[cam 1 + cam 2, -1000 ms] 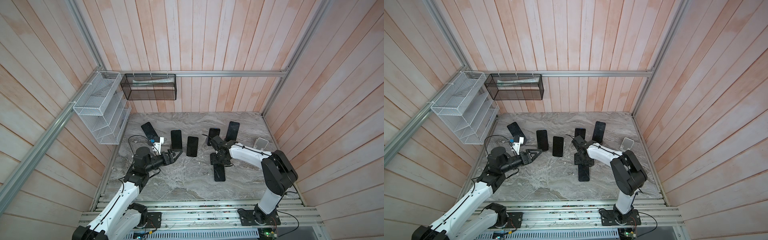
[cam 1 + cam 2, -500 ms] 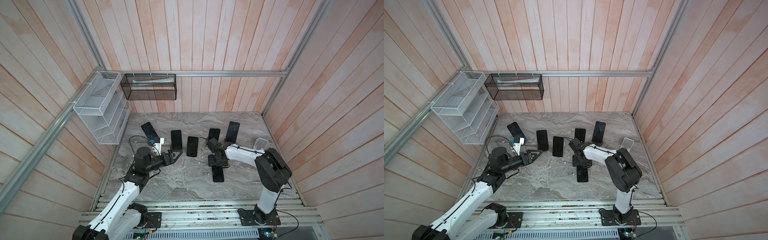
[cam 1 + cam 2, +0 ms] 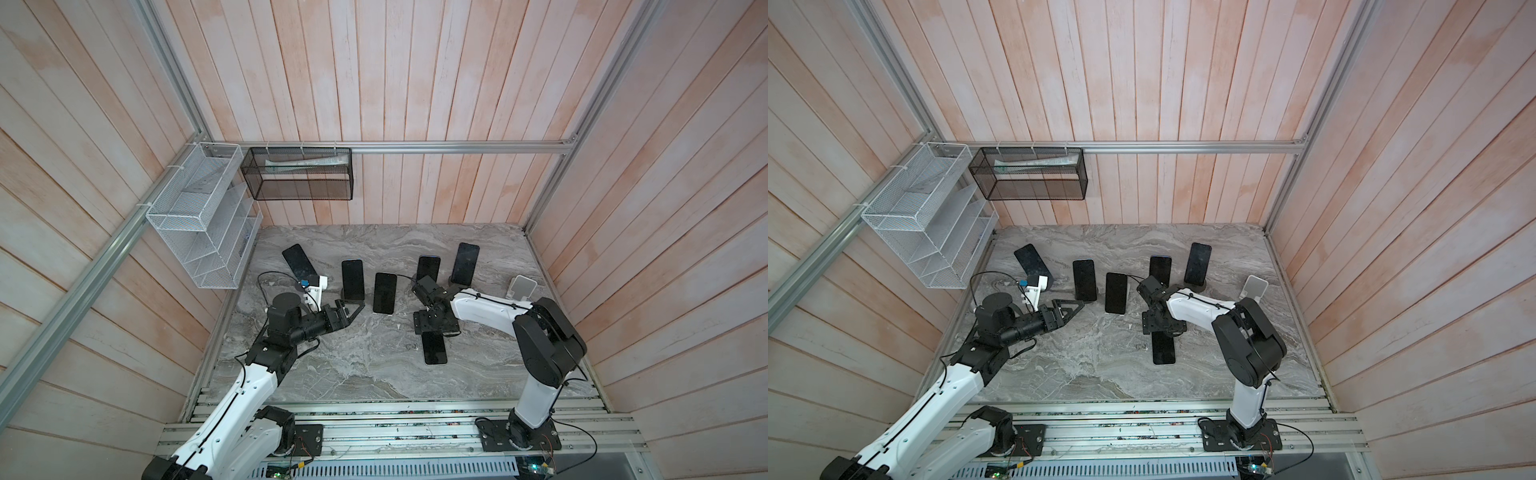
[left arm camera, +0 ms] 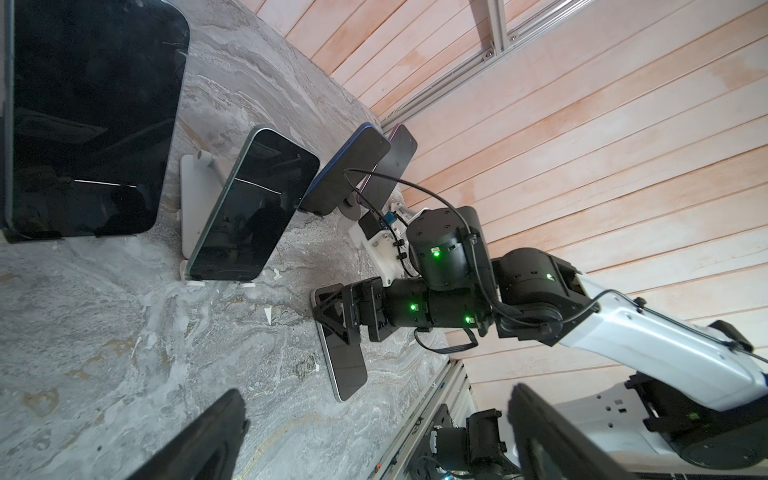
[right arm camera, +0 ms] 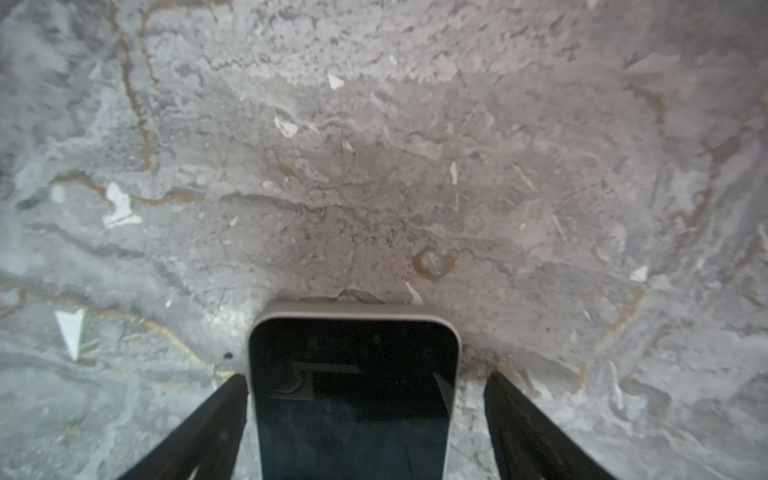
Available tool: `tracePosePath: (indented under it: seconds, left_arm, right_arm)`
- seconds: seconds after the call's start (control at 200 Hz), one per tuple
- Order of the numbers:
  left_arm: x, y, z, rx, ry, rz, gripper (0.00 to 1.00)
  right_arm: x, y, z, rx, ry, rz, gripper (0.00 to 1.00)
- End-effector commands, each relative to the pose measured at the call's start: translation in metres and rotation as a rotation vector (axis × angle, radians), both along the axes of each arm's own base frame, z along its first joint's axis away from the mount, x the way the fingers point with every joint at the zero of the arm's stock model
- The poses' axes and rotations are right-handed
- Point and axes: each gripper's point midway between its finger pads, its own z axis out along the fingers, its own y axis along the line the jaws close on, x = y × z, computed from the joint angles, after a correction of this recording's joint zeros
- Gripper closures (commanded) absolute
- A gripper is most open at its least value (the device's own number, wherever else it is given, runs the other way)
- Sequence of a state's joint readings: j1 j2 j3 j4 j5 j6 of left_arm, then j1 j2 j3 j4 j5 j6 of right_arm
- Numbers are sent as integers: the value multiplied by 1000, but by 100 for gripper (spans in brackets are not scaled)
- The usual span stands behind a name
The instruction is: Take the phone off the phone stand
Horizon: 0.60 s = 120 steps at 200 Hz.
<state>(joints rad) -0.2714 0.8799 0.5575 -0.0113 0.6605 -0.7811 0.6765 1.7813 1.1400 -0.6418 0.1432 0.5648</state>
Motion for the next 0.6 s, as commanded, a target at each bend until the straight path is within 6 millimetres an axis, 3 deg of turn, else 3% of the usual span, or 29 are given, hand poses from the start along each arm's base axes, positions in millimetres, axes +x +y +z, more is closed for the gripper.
tracePosePath:
  seconds: [0.0,0.08,0.165,0.225,0.42,0.56,0.595]
  left_arm:
    - [-3,2,21,-41,-22,28,0]
    - [-5,8,25,-63,-12,70,0]
    - [-4,18,14,-74,38,147,0]
    - [-4,25,1,-76,86,202,0]
    - [-5,39,-13,-127,173,317,0]
    - [0,55,-21,-23,215,410,0]
    - [3,61,-17,17,197,438,0]
  right_arm:
    - [12,-2,56,-2,-130,40,10]
    - [12,-10,88,11,-202,28,10]
    - [9,-12,115,80,-276,24,10]
    - [7,-15,123,125,-331,32,10]
    - [4,-45,164,166,-526,-4,10]
    - [-1,-55,186,236,-667,31,5]
    - [2,-66,194,214,-735,-3,3]
